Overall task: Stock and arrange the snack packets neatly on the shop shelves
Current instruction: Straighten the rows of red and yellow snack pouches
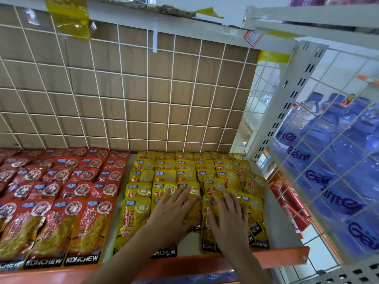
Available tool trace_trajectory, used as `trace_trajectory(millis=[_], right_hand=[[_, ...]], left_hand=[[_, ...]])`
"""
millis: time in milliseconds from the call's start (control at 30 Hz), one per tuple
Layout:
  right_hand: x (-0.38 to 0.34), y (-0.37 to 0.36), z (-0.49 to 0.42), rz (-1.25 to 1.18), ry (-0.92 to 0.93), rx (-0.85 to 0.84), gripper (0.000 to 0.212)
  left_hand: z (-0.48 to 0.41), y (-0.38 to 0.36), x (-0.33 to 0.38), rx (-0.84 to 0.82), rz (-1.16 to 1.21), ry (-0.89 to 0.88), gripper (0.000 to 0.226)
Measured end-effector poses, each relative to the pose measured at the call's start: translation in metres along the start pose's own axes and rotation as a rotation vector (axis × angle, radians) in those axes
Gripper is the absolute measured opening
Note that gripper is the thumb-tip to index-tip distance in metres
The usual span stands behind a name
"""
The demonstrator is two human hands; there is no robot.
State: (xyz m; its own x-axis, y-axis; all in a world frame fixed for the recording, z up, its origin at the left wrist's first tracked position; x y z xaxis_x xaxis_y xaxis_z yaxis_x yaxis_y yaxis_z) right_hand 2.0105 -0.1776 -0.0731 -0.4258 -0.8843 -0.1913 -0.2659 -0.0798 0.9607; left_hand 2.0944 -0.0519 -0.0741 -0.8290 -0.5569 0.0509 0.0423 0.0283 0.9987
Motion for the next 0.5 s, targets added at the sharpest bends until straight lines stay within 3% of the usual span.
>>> trace_trajectory(millis=[133, 267, 400, 500], right_hand=[[-0.001, 0.001, 0.0, 0.018, -0.009, -0.012, 0.05], [-0.005, 0.004, 0.002, 0.077, 0.012, -0.029, 0.049], [-0.024, 0.007, -0.002, 0.067, 0.157, -0.108, 0.055], [-0.044, 0.008, -0.008, 0.042, 0.377, -0.237, 0.067]], left_hand=[[-0.008, 0.008, -0.008, 0.024, 0.006, 0.071, 0.083], [-0.03, 0.015, -0.037, -0.03, 0.103, 0.246, 0.068], [-0.048, 0.02, -0.059, -0.05, 0.17, 0.268, 0.061], [-0.056, 0.024, -0.065, -0.053, 0.204, 0.225, 0.053]])
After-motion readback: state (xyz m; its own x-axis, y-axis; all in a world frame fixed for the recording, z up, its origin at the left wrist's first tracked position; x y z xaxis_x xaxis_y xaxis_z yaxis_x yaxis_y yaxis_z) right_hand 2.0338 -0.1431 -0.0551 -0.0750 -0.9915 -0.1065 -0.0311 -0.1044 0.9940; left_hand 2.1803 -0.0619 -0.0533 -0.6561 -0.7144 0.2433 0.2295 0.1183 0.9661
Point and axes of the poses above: each hand's wrist, its own z-axis away from the middle knuckle, its own y-axis out of the back of the hand, x = y × z, the point moved 4 cm from there along -z, towards the middle knuckle
